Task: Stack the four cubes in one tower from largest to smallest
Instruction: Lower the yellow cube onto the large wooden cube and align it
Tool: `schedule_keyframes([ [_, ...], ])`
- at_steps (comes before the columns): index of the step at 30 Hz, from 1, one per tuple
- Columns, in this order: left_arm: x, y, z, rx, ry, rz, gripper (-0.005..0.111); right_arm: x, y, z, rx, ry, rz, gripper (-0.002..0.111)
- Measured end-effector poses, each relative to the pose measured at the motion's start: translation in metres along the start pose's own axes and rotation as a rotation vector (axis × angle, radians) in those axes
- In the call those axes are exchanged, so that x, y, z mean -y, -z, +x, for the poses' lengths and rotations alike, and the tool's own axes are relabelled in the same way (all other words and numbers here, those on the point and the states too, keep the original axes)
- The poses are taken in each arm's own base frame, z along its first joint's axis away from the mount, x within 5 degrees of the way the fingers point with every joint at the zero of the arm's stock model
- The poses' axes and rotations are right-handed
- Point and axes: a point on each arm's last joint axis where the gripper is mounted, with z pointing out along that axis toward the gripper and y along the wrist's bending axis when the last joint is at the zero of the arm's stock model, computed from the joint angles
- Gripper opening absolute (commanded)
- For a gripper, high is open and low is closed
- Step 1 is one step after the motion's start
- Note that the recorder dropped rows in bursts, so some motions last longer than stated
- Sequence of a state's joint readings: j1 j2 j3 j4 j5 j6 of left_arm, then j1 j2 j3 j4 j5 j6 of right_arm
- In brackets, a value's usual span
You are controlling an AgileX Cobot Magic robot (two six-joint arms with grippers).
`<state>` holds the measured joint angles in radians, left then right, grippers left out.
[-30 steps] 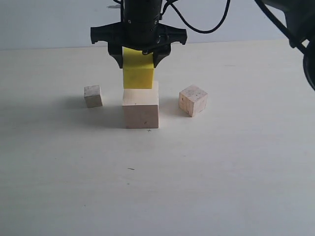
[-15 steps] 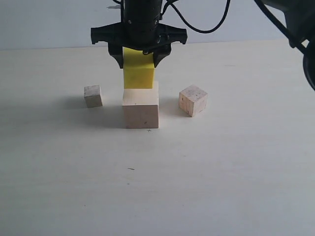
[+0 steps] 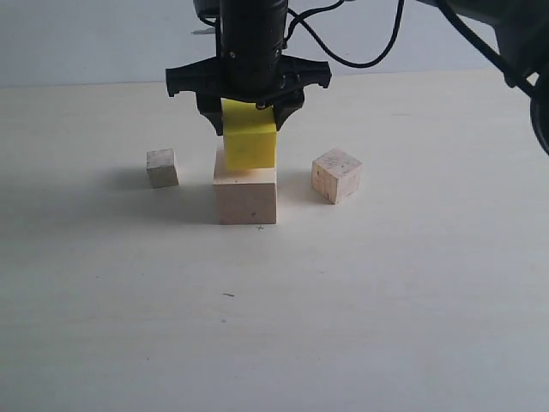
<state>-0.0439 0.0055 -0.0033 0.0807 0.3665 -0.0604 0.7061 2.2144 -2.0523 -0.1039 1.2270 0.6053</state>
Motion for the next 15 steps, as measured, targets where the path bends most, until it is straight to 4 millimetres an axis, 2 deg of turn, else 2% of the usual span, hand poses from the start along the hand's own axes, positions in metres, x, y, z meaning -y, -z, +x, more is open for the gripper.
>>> schedule_keyframes([
  [15,0.0000,0.0000,0.0000,0.000,0.000,0.000,0.000,0.0005,-0.0012,-0.0003,-0.003,-0.047,0.000,0.000],
])
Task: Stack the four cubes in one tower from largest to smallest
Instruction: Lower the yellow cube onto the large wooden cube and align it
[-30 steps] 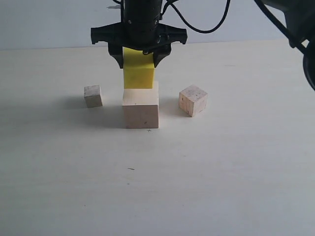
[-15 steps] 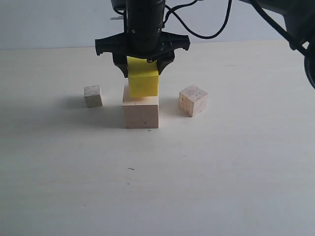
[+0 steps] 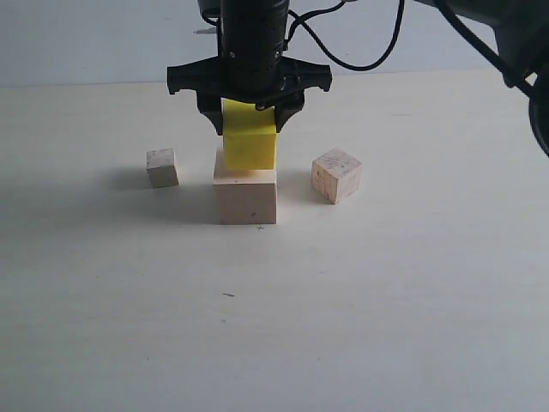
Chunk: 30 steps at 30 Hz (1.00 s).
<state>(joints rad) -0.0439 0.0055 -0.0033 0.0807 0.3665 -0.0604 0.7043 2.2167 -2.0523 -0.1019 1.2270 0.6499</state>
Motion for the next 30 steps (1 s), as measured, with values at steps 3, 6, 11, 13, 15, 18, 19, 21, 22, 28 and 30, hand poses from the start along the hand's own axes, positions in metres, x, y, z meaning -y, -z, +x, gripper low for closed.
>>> schedule_keyframes([
  [3,0.000,0.000,0.000,0.000,0.000,0.000,0.000,0.000,0.000,0.000,0.000,0.000,0.000,0.000],
  [6,0.000,0.000,0.000,0.000,0.000,0.000,0.000,0.000,0.000,0.000,-0.001,-0.001,-0.001,0.000],
  [11,0.000,0.000,0.000,0.000,0.000,0.000,0.000,0.001,0.000,0.000,-0.001,-0.003,-0.001,0.000],
  [13,0.000,0.000,0.000,0.000,0.000,0.000,0.000,0.000,0.000,-0.001,0.001,-0.003,-0.002,0.000],
  [15,0.000,0.000,0.000,0.000,0.000,0.000,0.000,0.000,0.000,-0.001,0.007,-0.003,-0.007,0.000],
  [18,0.000,0.000,0.000,0.000,0.000,0.000,0.000,0.000,0.000,-0.002,0.014,-0.003,-0.012,0.000],
  [19,0.000,0.000,0.000,0.000,0.000,0.000,0.000,-0.001,0.000,-0.002,0.017,-0.003,-0.015,0.000],
  [21,0.000,0.000,0.000,0.000,0.000,0.000,0.000,-0.001,-0.001,-0.002,0.019,-0.003,-0.016,0.000],
  [22,0.000,0.000,0.000,0.000,0.000,0.000,0.000,-0.001,-0.002,-0.002,0.017,-0.002,-0.015,0.000],
  [28,0.000,0.000,0.000,0.000,0.000,0.000,0.000,-0.004,-0.017,0.001,-0.024,0.012,-0.022,0.000],
  [30,0.000,0.000,0.000,0.000,0.000,0.000,0.000,-0.004,-0.017,0.001,-0.025,0.014,-0.023,0.002],
])
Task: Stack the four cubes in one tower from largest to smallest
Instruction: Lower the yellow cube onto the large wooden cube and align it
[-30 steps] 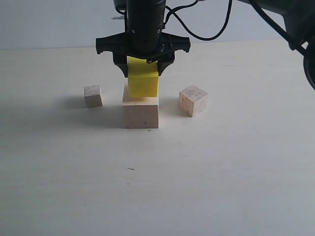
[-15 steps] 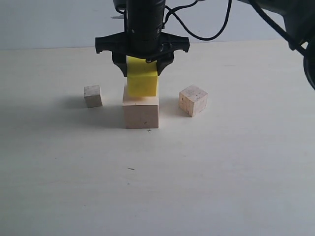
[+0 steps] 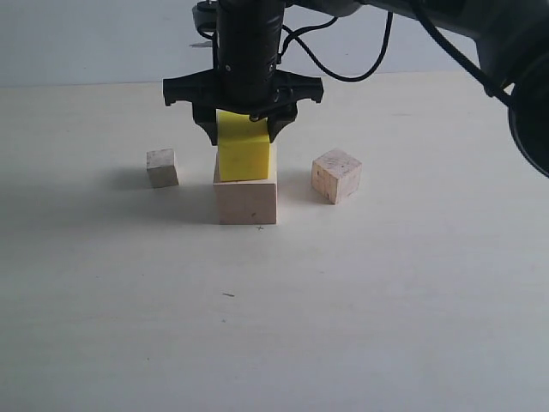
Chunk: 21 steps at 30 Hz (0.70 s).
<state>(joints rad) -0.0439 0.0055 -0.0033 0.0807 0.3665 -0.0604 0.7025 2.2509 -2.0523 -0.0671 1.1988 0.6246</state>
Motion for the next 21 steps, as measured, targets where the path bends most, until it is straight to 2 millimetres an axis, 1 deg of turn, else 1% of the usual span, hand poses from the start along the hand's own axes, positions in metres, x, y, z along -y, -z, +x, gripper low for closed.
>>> schedule_keyframes([
  [5,0.0000,0.0000,0.0000,0.000,0.000,0.000,0.000,0.0001,0.0000,0.0001,-0.002,0.002,0.001,0.025],
  [6,0.0000,0.0000,0.0000,0.000,0.000,0.000,0.000,0.0001,0.0000,0.0001,-0.002,0.002,0.001,0.034],
  [7,0.0000,0.0000,0.0000,0.000,0.000,0.000,0.000,0.0001,0.0000,0.0001,-0.002,0.002,0.001,0.039],
  [8,0.0000,0.0000,0.0000,0.000,0.000,0.000,0.000,0.0001,0.0000,0.0001,-0.002,0.002,0.001,0.049],
  [10,0.0000,0.0000,0.0000,0.000,0.000,0.000,0.000,0.0000,0.0000,0.0000,0.000,0.002,0.000,0.062],
  [12,0.0000,0.0000,0.0000,0.000,0.000,0.000,0.000,0.0000,0.0000,0.0000,0.000,0.002,0.000,0.066],
  [21,0.0000,0.0000,0.0000,0.000,0.000,0.000,0.000,0.0001,0.0000,-0.0001,0.001,-0.041,0.001,0.066],
])
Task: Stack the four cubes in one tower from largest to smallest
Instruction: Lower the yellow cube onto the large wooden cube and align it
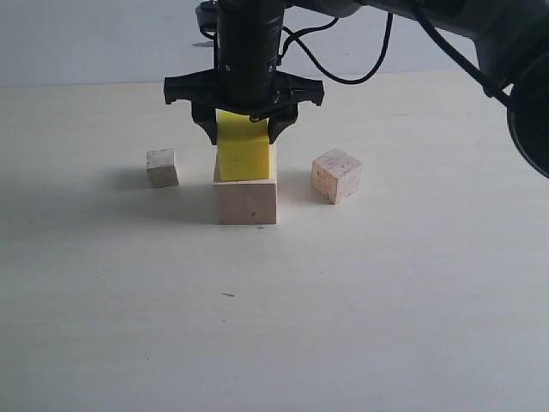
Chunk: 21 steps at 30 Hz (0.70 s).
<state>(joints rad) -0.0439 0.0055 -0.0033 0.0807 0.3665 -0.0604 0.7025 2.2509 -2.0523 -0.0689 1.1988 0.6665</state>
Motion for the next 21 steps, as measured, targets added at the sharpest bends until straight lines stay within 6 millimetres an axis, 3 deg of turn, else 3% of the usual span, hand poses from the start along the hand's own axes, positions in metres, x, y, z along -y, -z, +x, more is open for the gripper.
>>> schedule_keyframes([
  [21,0.0000,0.0000,0.0000,0.000,0.000,0.000,0.000,-0.0019,0.0000,-0.0006,0.007,-0.023,-0.021,0.076],
])
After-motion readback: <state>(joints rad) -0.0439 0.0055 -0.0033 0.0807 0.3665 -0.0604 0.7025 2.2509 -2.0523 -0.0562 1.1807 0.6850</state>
